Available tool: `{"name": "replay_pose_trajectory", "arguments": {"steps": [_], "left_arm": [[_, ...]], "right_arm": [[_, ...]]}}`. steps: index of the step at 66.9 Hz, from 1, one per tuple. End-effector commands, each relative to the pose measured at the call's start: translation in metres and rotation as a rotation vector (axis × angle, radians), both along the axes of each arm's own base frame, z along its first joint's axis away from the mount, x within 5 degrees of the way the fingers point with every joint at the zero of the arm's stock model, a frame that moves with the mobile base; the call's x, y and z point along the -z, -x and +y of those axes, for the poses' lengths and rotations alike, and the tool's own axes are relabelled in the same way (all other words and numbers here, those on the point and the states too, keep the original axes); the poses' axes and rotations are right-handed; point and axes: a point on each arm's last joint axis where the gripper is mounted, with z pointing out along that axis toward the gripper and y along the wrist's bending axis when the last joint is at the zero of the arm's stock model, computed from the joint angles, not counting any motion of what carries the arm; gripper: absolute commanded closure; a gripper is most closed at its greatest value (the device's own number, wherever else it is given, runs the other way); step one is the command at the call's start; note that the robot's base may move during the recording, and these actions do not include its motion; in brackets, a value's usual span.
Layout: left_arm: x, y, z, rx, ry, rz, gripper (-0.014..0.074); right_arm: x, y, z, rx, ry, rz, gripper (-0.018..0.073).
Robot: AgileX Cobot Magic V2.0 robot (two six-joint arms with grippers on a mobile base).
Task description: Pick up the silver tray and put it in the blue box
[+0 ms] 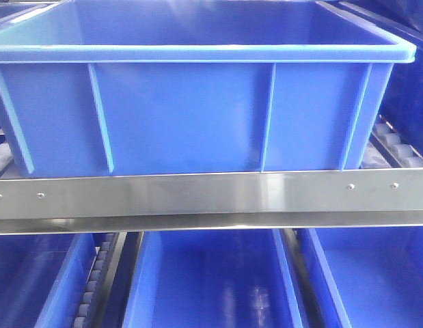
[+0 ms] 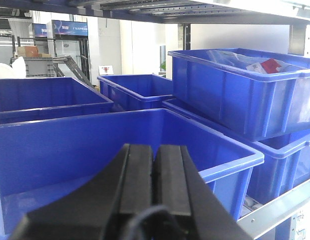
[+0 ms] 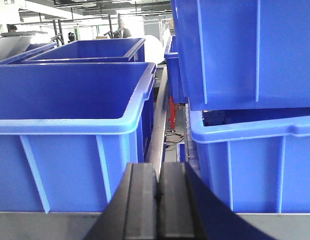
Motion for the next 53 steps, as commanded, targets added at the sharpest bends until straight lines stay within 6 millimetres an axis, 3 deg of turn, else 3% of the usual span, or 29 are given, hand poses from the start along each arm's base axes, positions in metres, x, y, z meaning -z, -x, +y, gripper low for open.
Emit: {"name": "replay_pose_trajectory", "arguments": {"steps": [1,53], "left_arm": [[-0.0143,0.0051,-0.0015,0.052,0.058,-0.063,0.0687],[-0.0143,0.0051,-0.0015,0.052,0.058,-0.063,0.0688]], "right_arm": [[-0.0134,0.0046,-0.0003,0.003,-0.01,-0.108,0.051],[-0.0132,0.0045,-0.0003,0.004,-0.007,-0.106,0.051]]}}
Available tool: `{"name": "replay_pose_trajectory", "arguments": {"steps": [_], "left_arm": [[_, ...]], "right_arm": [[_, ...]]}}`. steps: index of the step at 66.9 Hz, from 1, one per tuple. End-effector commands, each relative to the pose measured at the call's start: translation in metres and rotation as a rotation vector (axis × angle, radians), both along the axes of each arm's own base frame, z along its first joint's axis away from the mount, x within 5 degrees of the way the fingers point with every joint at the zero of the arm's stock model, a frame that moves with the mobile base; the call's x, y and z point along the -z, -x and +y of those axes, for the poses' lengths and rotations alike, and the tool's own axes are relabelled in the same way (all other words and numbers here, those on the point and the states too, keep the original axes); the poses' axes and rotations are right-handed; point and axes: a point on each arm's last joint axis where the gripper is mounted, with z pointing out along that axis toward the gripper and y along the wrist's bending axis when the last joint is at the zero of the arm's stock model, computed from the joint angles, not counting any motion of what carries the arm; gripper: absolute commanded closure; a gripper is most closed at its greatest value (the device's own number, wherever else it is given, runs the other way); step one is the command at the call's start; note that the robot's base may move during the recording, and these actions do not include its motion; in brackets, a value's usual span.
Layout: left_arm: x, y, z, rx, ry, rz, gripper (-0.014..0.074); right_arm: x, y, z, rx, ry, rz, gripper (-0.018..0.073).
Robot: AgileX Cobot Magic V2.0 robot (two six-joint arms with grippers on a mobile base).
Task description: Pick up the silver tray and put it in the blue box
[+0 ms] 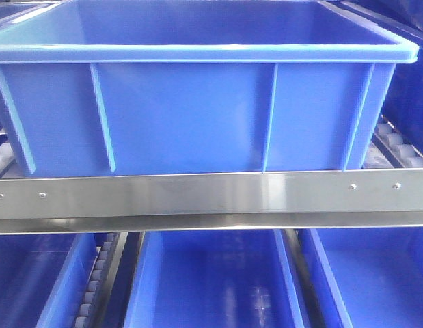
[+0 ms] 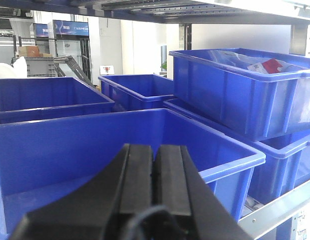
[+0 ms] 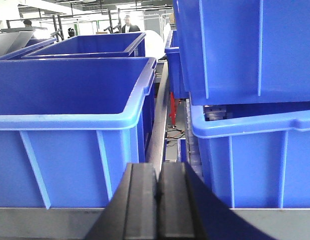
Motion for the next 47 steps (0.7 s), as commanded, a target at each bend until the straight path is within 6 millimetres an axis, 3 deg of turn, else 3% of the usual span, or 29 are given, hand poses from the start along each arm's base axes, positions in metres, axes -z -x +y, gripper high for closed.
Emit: {"name": "replay_pose_trajectory", "arguments": {"steps": [1,13,28,47], "left_arm": [[-0.014,0.005,-0.002,0.052,0.058,-0.063,0.0688],[-0.006,0.006,0.001,0.011,0.004,-0.093,0.0688],[0.011,0.018,0.027,-0.228,0.033,-0.202,0.0688],[0.056,0.018,0.047,-0.516,0.041,0.023,0.0688]], "right_arm": [[-0.015,0.005,0.0,0.003,-0.006,-0.122,0.051],[-0.015,0.005,0.0,0.003,-0.006,-0.122,0.051],[-0.015,0.005,0.0,0.003,-0.006,-0.122,0.051],[-0.015,0.005,0.0,0.003,-0.006,-0.122,0.051]]}}
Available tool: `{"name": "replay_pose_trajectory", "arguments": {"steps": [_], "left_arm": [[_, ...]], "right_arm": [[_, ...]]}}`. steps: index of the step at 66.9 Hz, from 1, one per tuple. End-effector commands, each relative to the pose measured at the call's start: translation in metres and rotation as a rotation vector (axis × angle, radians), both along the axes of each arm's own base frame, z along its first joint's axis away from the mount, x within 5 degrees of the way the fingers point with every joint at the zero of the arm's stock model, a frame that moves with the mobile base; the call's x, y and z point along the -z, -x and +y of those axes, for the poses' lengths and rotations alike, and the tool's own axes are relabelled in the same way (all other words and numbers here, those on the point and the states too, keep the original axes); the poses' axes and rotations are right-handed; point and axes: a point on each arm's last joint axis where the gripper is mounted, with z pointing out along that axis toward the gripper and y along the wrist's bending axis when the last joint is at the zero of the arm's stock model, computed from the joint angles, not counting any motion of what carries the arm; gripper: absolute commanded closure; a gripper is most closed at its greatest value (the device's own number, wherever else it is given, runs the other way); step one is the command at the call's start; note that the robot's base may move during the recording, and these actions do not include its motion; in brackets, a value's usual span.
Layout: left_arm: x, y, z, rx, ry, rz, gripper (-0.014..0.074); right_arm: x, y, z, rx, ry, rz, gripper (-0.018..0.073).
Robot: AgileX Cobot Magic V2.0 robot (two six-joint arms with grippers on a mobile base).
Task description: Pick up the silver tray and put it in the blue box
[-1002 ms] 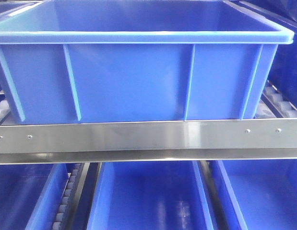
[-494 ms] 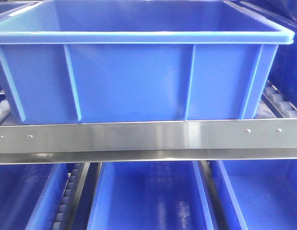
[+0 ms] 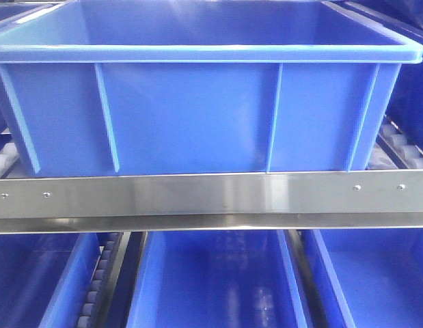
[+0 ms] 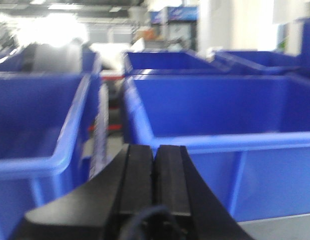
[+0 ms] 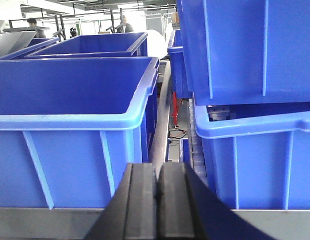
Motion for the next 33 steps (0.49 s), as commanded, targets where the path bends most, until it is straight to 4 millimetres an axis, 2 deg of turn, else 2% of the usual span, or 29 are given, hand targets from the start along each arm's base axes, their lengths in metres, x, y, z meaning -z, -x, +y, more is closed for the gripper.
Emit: {"name": "replay_pose_trajectory", "arguments": {"steps": [1,16,33], "left_arm": [[-0.004,0.001,0.004,-0.071,0.03,-0.057,0.0688],[0.028,-0.003,0.009,-0.181,0.034,-0.114,0.0688],[0.032,-0.004,0.01,-0.183,0.056,-0.069,0.0688]], "right_arm": [[-0.015,0.005,0.0,0.004,-0.004,-0.124,0.051],[-0.015,0.005,0.0,0.004,-0.004,-0.124,0.051],[-0.015,0.005,0.0,0.004,-0.004,-0.124,0.051]]}}
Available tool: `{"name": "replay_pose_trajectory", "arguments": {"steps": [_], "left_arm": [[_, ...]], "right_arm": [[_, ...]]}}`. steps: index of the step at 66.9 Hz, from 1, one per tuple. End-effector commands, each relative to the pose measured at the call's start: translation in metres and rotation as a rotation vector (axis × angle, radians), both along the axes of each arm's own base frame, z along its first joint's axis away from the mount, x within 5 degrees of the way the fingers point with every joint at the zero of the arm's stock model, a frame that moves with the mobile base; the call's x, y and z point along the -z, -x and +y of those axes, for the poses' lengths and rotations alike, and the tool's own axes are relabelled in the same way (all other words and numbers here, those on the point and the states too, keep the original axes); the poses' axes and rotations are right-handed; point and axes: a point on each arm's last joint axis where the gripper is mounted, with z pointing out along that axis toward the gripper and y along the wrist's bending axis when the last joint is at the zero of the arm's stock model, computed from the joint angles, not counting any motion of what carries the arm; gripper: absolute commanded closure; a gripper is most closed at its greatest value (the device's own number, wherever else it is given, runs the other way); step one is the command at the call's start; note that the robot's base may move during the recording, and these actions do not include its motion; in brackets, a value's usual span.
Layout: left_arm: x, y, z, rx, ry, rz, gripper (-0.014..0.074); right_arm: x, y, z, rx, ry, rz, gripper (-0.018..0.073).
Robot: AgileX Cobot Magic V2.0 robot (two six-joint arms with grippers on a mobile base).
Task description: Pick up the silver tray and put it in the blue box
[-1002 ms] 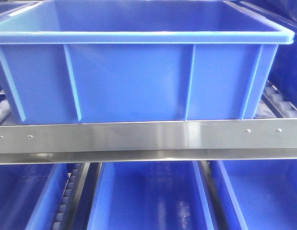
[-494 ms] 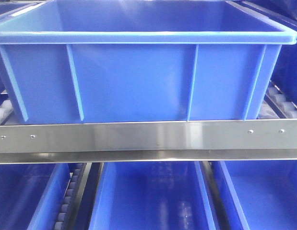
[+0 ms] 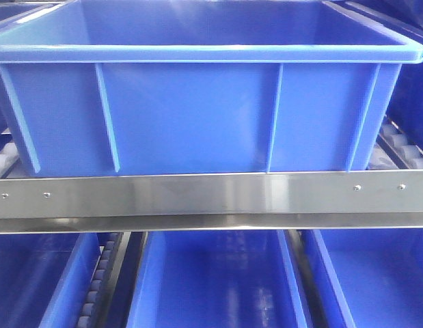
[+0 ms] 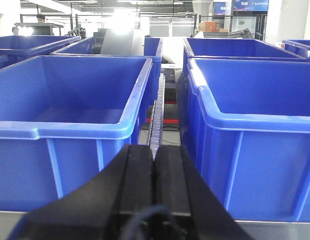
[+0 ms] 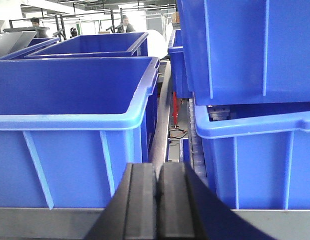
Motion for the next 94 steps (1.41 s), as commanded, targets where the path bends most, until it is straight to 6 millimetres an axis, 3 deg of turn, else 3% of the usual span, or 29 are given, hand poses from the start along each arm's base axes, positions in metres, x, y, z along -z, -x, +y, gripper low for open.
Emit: {"name": "replay_pose_trajectory", "arguments": {"steps": [1,94], "left_arm": [[-0.0007,0.0018,0.0003,0.004,0.028,-0.069,0.0688],[0.0053,0.0004,-0.0014,0.038,0.04,0.001,0.0688]], "right_arm": [[-0.0147,0.0048,-0.0003,0.004,-0.004,-0.124,0.051],[-0.0147,0.0048,-0.0003,0.004,-0.004,-0.124,0.051]]}}
